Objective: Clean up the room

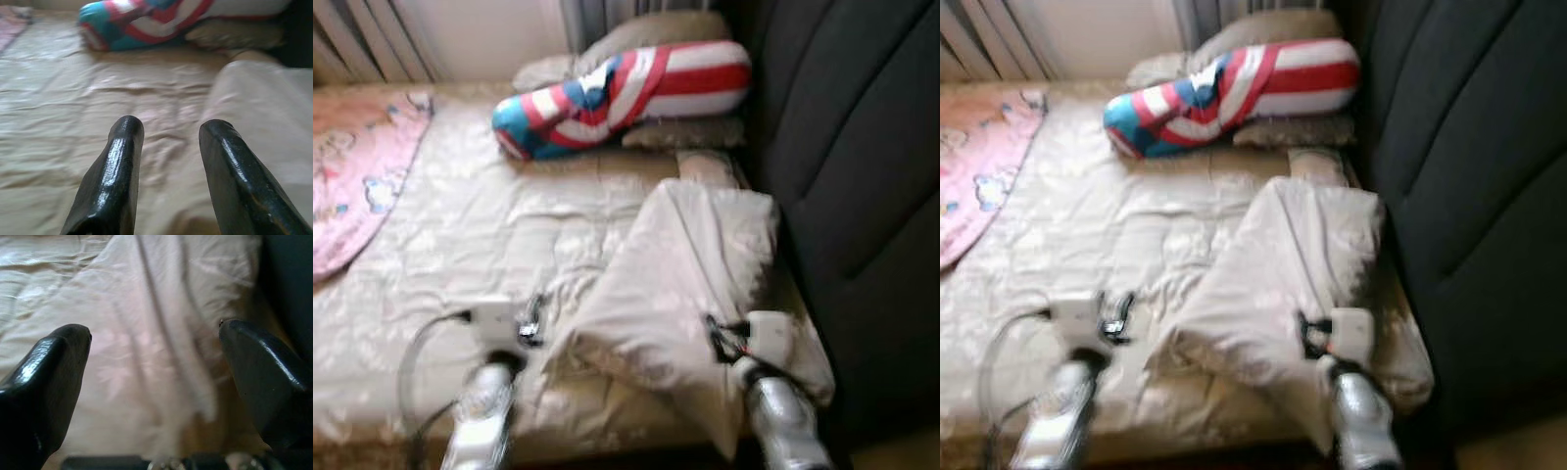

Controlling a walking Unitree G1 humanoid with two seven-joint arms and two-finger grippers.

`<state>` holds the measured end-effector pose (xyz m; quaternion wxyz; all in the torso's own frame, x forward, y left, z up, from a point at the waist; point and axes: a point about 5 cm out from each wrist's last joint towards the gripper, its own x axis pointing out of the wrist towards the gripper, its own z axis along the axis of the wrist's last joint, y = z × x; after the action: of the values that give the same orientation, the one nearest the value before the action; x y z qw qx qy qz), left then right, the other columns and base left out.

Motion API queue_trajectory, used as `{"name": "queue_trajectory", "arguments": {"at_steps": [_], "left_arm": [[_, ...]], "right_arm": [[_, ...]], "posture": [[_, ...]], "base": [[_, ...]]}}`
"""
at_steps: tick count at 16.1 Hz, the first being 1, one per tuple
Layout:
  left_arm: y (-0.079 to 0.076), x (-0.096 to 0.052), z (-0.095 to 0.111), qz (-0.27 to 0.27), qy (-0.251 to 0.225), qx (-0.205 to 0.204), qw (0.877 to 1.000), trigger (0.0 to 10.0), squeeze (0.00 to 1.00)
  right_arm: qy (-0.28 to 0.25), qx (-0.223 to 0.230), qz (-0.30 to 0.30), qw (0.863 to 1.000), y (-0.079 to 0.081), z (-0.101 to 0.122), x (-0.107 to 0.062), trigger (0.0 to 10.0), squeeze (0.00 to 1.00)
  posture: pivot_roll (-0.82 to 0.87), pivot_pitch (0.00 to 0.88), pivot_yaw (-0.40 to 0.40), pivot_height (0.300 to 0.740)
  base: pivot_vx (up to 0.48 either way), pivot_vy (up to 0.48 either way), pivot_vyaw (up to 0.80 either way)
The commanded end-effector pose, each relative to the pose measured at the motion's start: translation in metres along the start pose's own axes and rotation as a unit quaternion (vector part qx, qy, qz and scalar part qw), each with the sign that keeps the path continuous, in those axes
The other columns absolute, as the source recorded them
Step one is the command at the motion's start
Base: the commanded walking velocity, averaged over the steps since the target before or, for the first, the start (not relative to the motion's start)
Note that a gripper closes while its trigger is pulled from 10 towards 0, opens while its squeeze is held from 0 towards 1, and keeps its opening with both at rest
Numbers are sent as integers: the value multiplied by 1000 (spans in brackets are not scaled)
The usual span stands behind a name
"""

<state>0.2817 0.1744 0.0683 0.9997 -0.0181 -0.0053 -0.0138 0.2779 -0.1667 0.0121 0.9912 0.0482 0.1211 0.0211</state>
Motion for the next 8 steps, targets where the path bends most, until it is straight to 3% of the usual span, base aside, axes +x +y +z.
{"name": "queue_trajectory", "arguments": {"at_steps": [1,8], "left_arm": [[9,-5,-4,13,11,2,1000,10000,0],[10,-7,-5,13,9,-2,1000,10000,0]], "right_arm": [[0,7,0,1000,3,-1,0,10000,0],[-28,-2,-42,999,-3,5,-2,10000,0]], "posture": [[-7,70,2,696],[-8,76,1,696]], "base": [[0,0,0],[0,0,0]]}}
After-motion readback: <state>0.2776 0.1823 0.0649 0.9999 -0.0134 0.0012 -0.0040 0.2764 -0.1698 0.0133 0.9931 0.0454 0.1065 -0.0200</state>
